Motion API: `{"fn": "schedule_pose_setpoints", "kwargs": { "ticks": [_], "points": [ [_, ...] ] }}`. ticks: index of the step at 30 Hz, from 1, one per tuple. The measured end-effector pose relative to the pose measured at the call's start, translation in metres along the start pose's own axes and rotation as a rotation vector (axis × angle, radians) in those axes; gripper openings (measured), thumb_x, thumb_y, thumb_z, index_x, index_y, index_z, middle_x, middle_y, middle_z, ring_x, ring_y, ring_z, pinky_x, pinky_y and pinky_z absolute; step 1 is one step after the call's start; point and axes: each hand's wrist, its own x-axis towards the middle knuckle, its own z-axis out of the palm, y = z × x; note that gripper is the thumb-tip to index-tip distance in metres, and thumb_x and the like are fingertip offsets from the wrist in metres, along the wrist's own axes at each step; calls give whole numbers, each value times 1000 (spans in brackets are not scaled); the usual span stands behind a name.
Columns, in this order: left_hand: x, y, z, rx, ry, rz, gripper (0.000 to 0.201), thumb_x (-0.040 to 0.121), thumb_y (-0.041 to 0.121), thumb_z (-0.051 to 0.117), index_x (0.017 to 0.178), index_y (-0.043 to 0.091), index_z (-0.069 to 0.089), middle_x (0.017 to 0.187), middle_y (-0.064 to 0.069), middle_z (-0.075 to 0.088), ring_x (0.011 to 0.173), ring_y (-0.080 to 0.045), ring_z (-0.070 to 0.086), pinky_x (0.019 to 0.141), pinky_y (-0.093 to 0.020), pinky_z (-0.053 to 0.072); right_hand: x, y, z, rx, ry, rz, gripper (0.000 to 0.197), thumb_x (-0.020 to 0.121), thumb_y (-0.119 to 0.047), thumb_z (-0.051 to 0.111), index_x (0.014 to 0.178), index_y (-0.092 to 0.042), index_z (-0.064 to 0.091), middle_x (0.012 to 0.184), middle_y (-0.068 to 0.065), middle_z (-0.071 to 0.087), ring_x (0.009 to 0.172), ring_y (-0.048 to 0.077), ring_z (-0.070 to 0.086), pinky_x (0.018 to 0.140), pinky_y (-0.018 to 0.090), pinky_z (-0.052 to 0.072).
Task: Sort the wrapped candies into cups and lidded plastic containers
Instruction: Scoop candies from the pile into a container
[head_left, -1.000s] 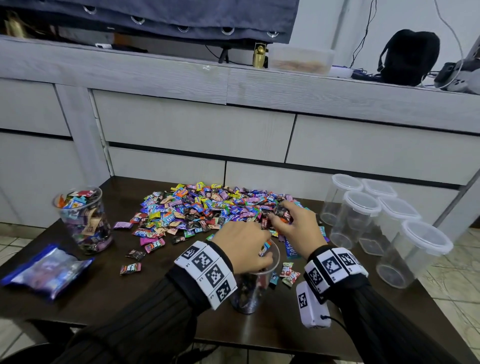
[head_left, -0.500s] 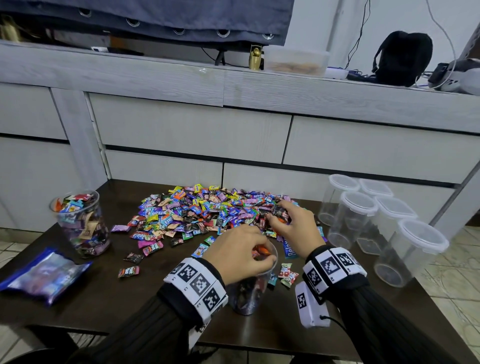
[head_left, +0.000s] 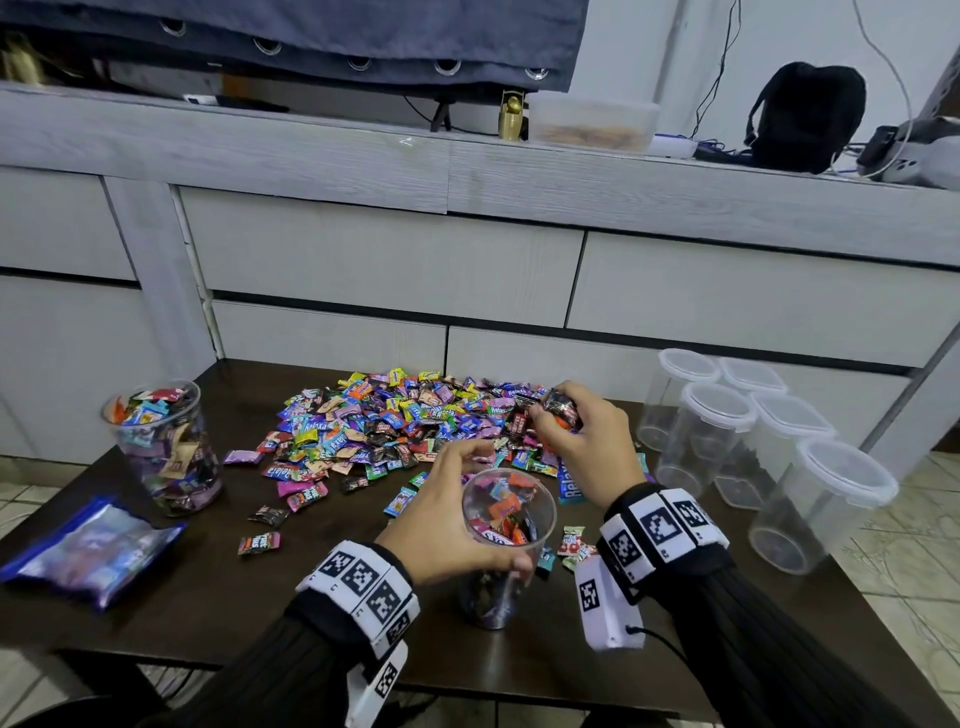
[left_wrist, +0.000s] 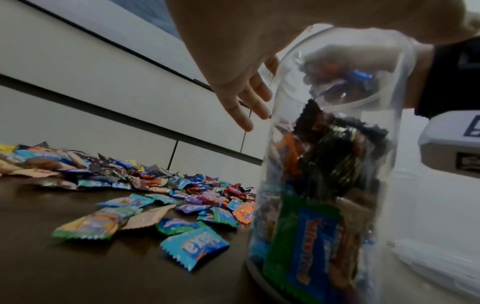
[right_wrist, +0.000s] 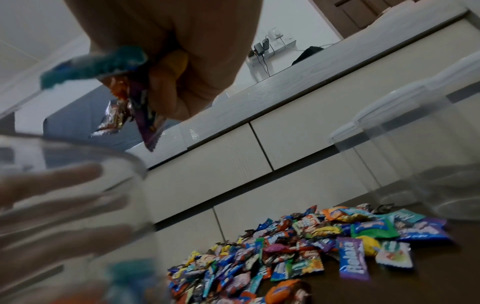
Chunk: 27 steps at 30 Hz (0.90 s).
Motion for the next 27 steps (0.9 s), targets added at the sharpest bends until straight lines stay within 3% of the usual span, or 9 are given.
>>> {"fn": "schedule_pose_setpoints", "kwargs": {
  "ticks": [3, 5, 7, 10, 13, 18, 21, 23, 27],
  "points": [
    [3, -7, 4, -110, -33, -16, 116, 38, 67, 88, 127, 67, 14, 140, 24, 42, 123, 3, 52, 99, -22, 48, -7, -9, 12, 83, 9, -12, 15, 88, -24, 66, 82, -13, 58, 60, 0, 57, 50, 7, 48, 51, 21, 35],
    [6, -11, 6, -105, -19, -52, 118, 36, 68, 88, 120, 78, 6, 128, 29, 52, 117, 3, 57, 99, -23, 48, -13, -12, 21, 118, 7, -41, 14, 88, -21, 66, 79, -17, 56, 58, -9, 52, 49, 4, 46, 50, 17, 32],
    [7, -13, 6, -29, -5, -92, 117, 31, 76, 84, 111, 85, -1, 115, 34, 55, 113, 15, 53, 98, -13, 44, -20, -12, 28, 96, -16, -79, 11, 88, -19, 67, 82, -16, 58, 60, -15, 50, 53, 0, 47, 52, 10, 29],
    [6, -10, 3, 34, -26, -94, 128, 30, 83, 78, 131, 66, 1, 113, 35, 48, 108, 29, 43, 86, 6, 32, -26, -9, 33, 68, -50, -110, 14, 88, -21, 66, 88, -9, 60, 64, -12, 53, 56, 2, 49, 53, 9, 30],
    [6, -10, 3, 17, -26, -87, 141, 33, 79, 79, 146, 38, 4, 109, 37, 43, 97, 39, 38, 77, 11, 28, -26, -7, 33, 53, -75, -124, 15, 88, -23, 65, 88, -9, 59, 63, -7, 54, 53, 4, 47, 51, 10, 29],
    [5, -7, 2, 13, -30, -92, 143, 41, 65, 86, 153, 20, 9, 114, 34, 42, 99, 32, 43, 83, 7, 30, -24, -7, 32, 27, -124, -166, 10, 86, -17, 66, 82, -11, 59, 66, -6, 55, 60, 3, 49, 53, 7, 31],
    [3, -2, 1, -19, -20, -71, 106, 43, 58, 88, 127, 43, 25, 105, 34, 50, 96, 35, 44, 77, 7, 34, -25, -8, 30, 13, -140, -186, 8, 83, -13, 66, 81, -9, 60, 66, -8, 54, 60, 1, 48, 55, 5, 31],
    [5, 0, 2, -42, -19, -72, 92, 43, 57, 88, 119, 41, 39, 110, 23, 62, 102, 20, 56, 84, -4, 43, -26, -9, 28, 6, -178, -202, 7, 80, -11, 65, 80, -7, 60, 66, -6, 55, 60, 5, 48, 56, 8, 32],
    [7, -1, 1, -55, -25, -69, 99, 44, 56, 89, 126, 27, 41, 118, 10, 65, 109, 1, 62, 96, -29, 52, -25, -12, 29, -26, -269, -236, 7, 76, -18, 58, 73, -13, 55, 61, -5, 51, 55, 10, 43, 53, 17, 33]
  ]
}}
